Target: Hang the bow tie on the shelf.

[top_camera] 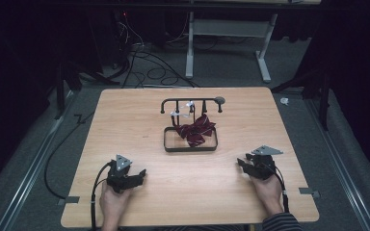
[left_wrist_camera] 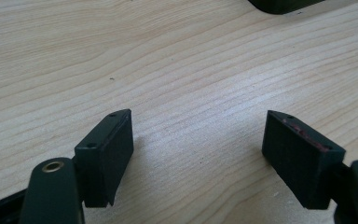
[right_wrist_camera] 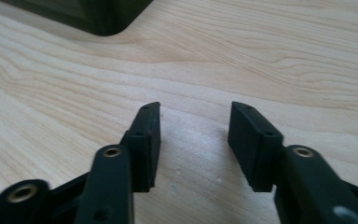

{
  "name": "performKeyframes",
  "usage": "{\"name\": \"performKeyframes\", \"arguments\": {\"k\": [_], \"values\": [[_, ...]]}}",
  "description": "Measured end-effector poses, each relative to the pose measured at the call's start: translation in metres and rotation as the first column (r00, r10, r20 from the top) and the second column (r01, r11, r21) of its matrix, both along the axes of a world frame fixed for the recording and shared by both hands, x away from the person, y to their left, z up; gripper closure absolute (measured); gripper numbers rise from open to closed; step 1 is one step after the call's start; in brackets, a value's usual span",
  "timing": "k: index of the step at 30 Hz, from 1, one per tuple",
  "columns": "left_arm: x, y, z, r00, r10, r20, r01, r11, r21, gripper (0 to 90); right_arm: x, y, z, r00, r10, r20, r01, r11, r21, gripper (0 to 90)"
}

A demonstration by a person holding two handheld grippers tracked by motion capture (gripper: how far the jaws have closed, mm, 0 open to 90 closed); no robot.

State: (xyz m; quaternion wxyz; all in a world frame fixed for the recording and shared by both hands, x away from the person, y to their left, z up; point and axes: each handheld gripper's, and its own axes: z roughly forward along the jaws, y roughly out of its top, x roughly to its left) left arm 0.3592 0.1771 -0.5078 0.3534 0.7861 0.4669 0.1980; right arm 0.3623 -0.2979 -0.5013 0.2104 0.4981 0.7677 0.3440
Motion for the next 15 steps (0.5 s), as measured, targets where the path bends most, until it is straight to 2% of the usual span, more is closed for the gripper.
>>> {"name": "performKeyframes", "arguments": {"k": [4,6,15], "values": [[0.0000,0.0001,0.0000,1.0000,0.000,0.000,0.000,1.0000,-0.001,25.2,-0.0015,0.0044,-0.0002,0.9998,0.017,0.013,-0.017,0.999,-0.044,49.1],[0.0000,0.0001,0.0000,1.0000,0.000,0.000,0.000,1.0000,-0.001,25.2,-0.0013,0.0037,-0.0001,0.9998,0.022,0.004,-0.022,0.999,-0.031,48.9],[0.0000,0.0001,0.0000,1.0000,0.000,0.000,0.000,1.0000,-0.001,25.2,-0.0012,0.0037,-0.0003,0.9998,0.018,0.004,-0.018,0.999,-0.029,48.4]]}}
